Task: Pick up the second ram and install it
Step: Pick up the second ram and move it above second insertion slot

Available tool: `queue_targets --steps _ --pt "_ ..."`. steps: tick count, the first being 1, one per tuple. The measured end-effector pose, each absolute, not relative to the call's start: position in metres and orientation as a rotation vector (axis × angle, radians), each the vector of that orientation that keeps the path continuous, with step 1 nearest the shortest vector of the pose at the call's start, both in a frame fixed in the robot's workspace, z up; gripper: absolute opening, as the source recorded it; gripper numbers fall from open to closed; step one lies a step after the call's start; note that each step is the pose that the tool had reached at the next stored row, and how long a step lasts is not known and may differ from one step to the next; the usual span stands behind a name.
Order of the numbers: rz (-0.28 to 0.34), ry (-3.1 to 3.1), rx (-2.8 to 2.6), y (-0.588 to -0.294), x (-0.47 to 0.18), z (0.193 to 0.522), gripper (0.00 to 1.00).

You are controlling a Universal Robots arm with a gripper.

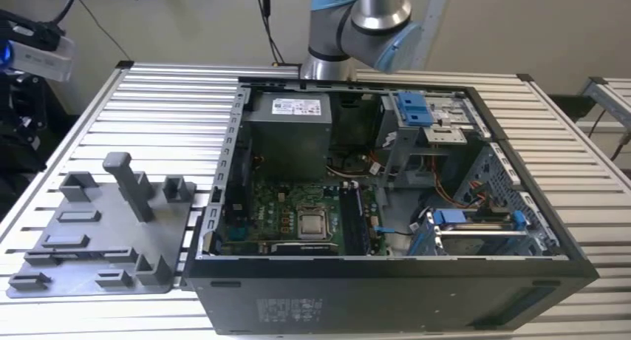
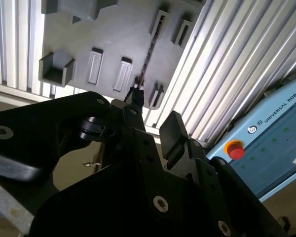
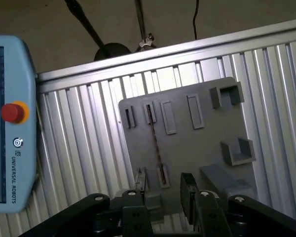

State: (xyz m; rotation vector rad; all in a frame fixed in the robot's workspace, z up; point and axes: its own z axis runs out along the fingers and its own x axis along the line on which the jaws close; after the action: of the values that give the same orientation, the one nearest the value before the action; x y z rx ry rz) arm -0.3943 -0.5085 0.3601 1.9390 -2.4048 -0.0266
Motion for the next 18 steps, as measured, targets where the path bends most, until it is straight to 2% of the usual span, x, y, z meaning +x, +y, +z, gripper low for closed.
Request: queue_targets --steps 18 --pt "-0.026 -2.401 1.943 -0.5083 -0.3943 0.3502 0.42"
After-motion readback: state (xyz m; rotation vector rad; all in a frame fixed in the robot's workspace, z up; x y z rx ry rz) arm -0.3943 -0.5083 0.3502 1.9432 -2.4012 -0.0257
